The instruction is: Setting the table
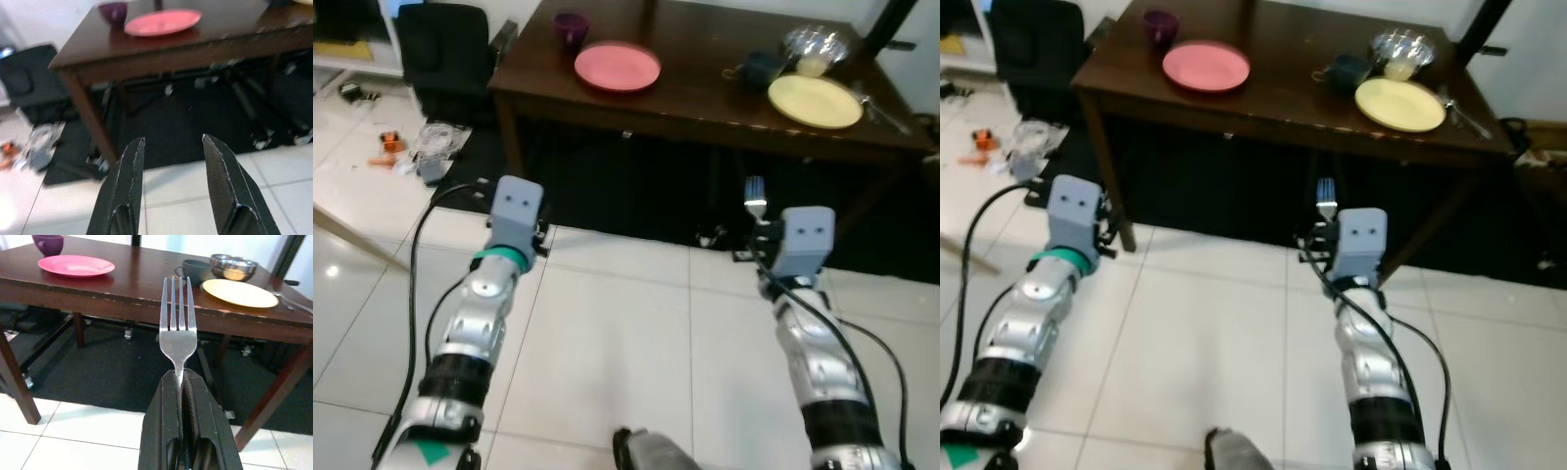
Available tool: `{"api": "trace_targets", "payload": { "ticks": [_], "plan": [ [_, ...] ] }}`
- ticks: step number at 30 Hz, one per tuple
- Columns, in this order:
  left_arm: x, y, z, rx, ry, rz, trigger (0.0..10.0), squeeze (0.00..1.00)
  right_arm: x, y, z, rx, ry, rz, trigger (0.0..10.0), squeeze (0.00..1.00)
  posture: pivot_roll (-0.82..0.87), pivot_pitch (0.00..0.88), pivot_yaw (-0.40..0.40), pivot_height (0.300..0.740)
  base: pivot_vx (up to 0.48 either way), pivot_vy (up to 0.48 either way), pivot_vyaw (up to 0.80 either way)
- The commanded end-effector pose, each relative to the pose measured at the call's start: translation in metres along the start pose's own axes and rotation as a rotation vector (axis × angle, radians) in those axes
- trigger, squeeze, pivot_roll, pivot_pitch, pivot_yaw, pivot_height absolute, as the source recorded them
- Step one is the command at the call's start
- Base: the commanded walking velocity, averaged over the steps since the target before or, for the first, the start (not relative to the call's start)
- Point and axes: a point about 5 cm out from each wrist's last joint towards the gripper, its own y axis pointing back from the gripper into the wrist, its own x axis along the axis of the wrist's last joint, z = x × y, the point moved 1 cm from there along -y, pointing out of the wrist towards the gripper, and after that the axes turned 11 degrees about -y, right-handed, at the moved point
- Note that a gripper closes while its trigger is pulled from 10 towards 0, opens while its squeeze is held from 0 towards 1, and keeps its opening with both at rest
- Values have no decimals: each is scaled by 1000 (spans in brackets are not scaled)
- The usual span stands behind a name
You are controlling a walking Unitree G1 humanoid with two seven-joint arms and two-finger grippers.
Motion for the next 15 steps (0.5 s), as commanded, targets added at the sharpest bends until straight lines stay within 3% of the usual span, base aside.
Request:
{"api": "trace_targets", "payload": {
  "ticks": [1,12,15],
  "plan": [
    [1,1,-2,8,-2,9,10000,0,1,-1,-1,-5,-14,-2,10000,0,-45,0,-2,740,0,0,-800],
    [16,-3,-5,57,-32,69,10000,0,14,-5,-10,9,-38,40,10000,0,-49,0,-5,740,0,0,-800],
    [18,-4,-7,87,-40,74,10000,0,18,-6,-13,18,-44,56,10000,0,-46,0,-6,740,270,0,0]
  ]
}}
